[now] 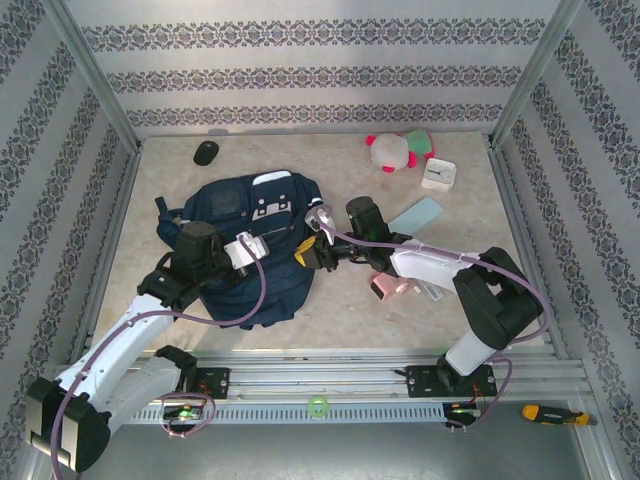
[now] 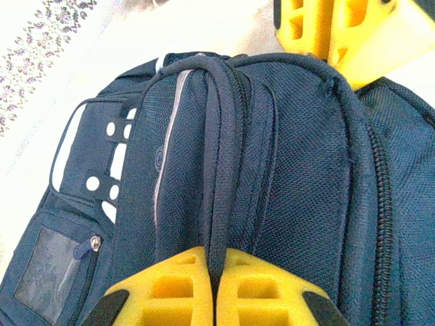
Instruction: Pack the student bag
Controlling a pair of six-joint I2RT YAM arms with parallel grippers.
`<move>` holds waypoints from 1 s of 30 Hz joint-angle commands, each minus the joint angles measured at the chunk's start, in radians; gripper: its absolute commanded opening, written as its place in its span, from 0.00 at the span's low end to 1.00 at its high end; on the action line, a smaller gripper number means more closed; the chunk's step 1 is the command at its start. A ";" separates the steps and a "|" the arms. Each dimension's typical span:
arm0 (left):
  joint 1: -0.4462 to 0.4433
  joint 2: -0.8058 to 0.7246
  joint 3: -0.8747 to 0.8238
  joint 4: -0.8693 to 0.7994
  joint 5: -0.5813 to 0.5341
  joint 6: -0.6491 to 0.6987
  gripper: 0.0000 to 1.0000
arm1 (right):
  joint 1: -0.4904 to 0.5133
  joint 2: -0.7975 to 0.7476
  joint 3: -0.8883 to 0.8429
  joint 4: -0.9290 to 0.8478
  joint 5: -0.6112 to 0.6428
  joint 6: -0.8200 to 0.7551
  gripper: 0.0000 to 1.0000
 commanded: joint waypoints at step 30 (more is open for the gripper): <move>-0.196 0.246 0.083 0.378 -0.342 -0.455 0.00 | 0.165 -0.151 0.047 -0.195 0.218 0.615 0.00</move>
